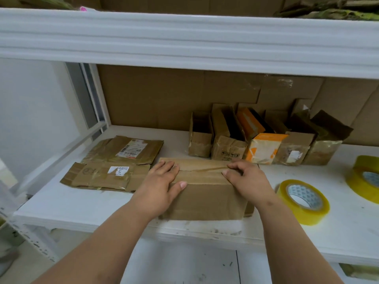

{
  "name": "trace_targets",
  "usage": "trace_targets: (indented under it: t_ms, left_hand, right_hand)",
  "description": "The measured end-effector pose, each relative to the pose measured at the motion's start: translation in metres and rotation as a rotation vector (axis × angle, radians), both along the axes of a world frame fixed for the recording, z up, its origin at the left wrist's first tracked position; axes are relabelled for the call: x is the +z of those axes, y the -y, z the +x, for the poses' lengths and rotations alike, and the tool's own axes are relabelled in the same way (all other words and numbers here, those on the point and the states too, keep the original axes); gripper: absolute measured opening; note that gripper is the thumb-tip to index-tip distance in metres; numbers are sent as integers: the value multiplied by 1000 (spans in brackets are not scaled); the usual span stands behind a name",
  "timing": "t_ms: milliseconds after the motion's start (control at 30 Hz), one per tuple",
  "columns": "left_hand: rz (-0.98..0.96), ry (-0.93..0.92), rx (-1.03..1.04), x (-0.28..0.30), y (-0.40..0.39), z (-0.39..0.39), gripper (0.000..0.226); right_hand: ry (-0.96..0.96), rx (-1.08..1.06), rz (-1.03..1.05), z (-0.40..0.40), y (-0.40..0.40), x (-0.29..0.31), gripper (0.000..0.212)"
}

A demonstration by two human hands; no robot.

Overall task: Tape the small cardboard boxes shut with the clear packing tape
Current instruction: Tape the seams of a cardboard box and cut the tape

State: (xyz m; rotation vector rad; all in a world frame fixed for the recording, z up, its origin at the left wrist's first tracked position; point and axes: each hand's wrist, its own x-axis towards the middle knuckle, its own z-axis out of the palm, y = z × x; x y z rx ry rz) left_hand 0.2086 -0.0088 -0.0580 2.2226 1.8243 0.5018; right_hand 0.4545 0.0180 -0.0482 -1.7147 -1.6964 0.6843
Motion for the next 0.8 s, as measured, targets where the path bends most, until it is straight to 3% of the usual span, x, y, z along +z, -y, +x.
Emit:
trace_targets:
  t_ms: [200,267,333,367,433,533,667,800]
  left_hand:
    - [-69,-76,100,12,1,14,70]
    - [-56,-189,149,18,0,25,67]
    - [-38,-268,193,22,-1,35,63]
    - [-30,-278,220,23,0,40,60]
    - [-1,-250,248,22,2,50,52]
    - [93,-180,172,19,6,66,46]
    - [36,-101,132,19,6,79,59]
    - [35,-89,131,19,7,81,42]
  right_hand:
    - [33,77,59,9,7,-12,38]
    - [-103,39,98,17,11,-16,35]
    - [-250,-167,159,29,16,-24,34]
    - [-217,-287,175,38,16,-28,34]
    - [54,-437,100,57,16,-38,41]
    - [445,-497,-199,84,20,-50,57]
    - [610,-447,-336,100,29,-54,48]
    - [547,-398,-276,107,31,-45,43]
